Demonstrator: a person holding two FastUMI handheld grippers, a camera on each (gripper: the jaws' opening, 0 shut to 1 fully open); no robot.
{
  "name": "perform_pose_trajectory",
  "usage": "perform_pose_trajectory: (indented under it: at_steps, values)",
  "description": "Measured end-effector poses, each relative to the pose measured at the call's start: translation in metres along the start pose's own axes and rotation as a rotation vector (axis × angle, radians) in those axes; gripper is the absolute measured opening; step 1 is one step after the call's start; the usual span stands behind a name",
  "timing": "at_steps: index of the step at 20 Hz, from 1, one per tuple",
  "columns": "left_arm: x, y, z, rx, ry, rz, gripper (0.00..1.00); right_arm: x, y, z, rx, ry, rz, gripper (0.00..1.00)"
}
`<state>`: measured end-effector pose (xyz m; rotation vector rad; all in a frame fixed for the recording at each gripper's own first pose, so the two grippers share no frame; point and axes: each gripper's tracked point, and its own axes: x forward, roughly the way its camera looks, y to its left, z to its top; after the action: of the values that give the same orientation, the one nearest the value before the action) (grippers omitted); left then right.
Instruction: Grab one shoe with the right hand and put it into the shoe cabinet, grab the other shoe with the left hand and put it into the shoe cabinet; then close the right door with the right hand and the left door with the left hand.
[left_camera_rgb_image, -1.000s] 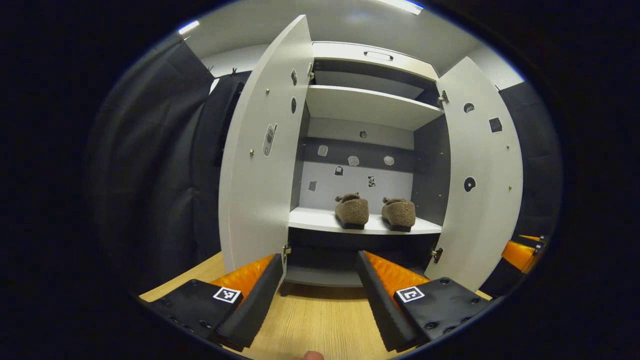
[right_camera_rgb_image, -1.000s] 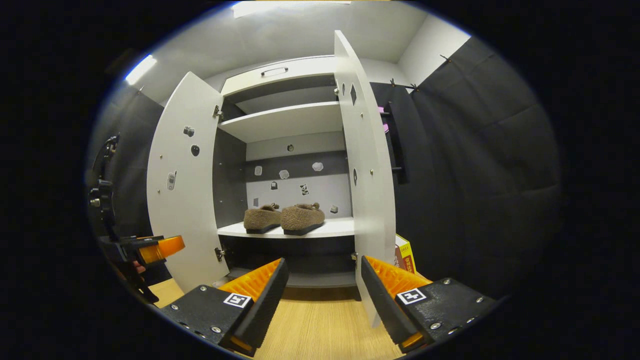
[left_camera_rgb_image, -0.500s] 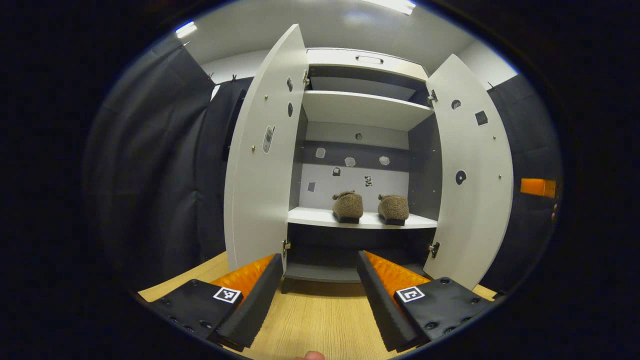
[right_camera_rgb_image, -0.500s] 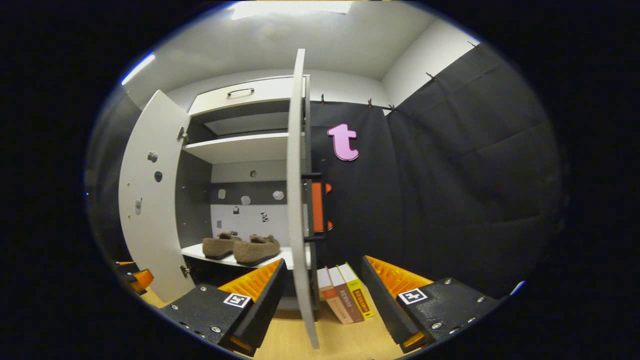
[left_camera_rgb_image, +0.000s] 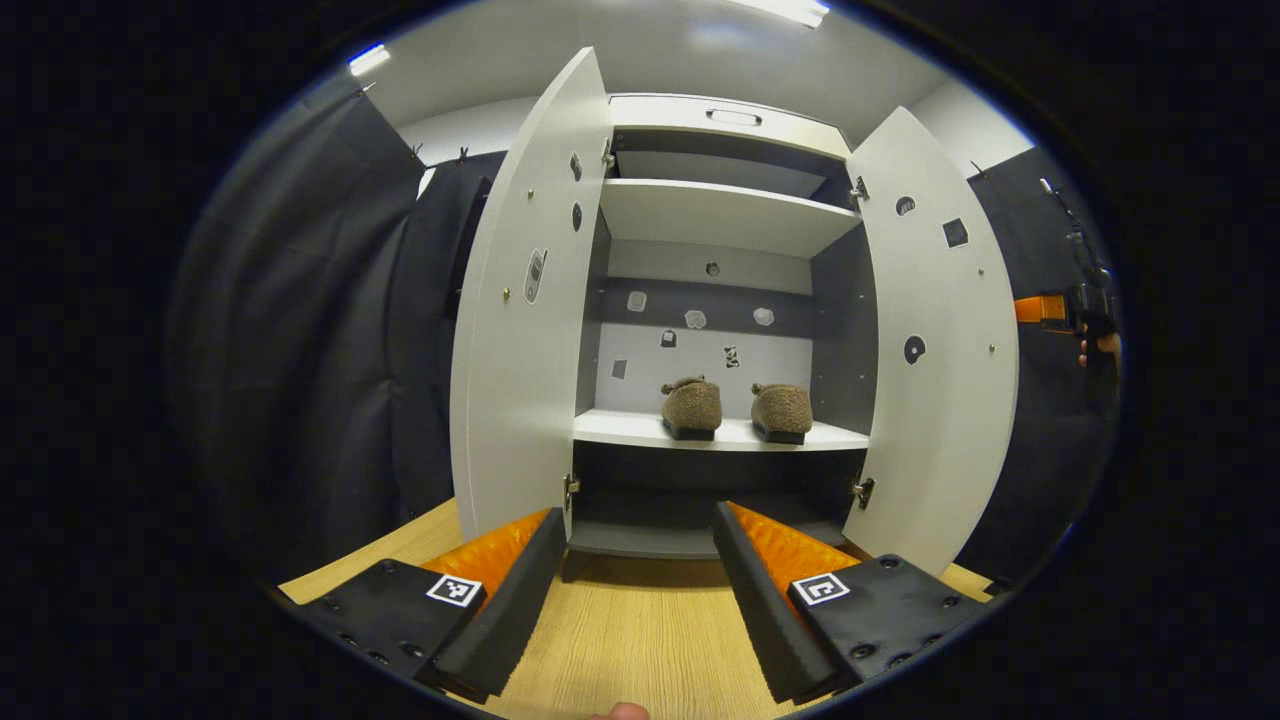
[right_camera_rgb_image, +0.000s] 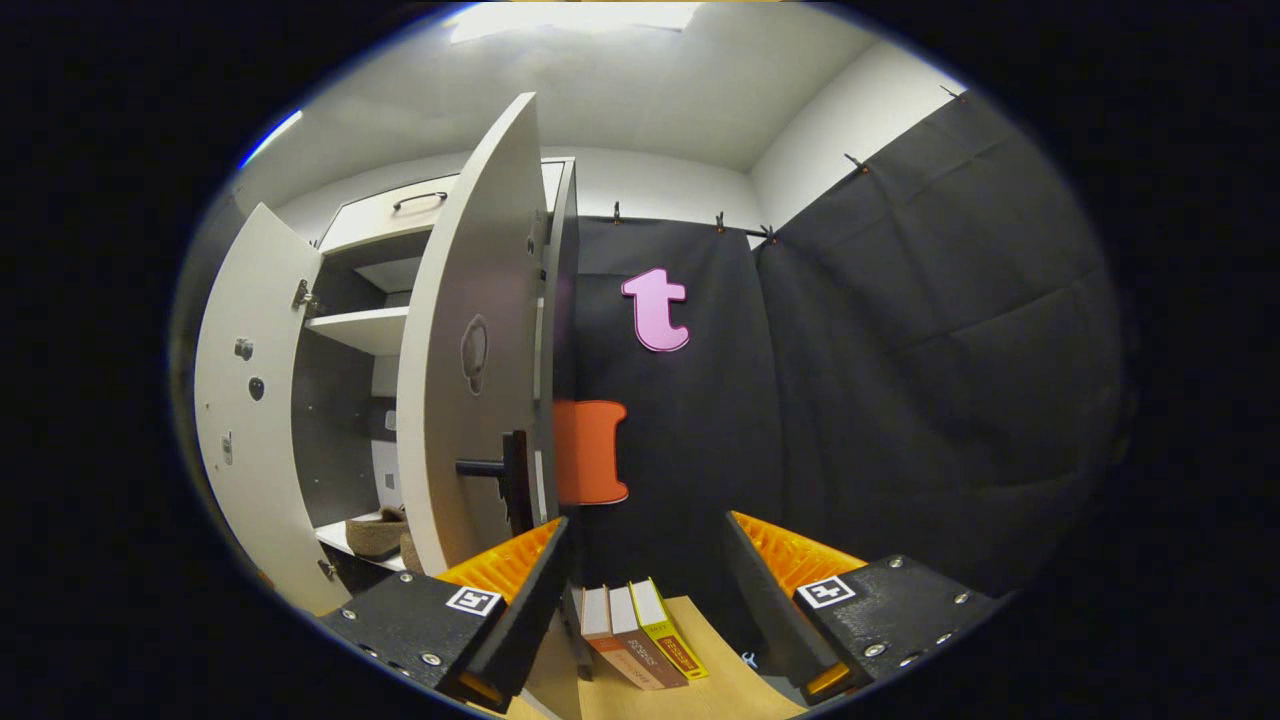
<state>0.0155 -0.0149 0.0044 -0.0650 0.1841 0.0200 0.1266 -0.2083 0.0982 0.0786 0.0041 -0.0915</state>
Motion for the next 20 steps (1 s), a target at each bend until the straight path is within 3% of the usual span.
perform_pose_trajectory:
  at_steps: [7, 20]
  values:
    - [0.002, 0.007, 0.0, -0.005, 0.0, 0.018, 0.97, 0.001, 0.011, 0.005, -0.095, -0.024, -0.014, 0.9]
    - [0.0, 0.01, -0.005, 0.003, 0.001, -0.003, 0.96, -0.003, 0.127, -0.002, -0.016, 0.004, 0.223, 0.88]
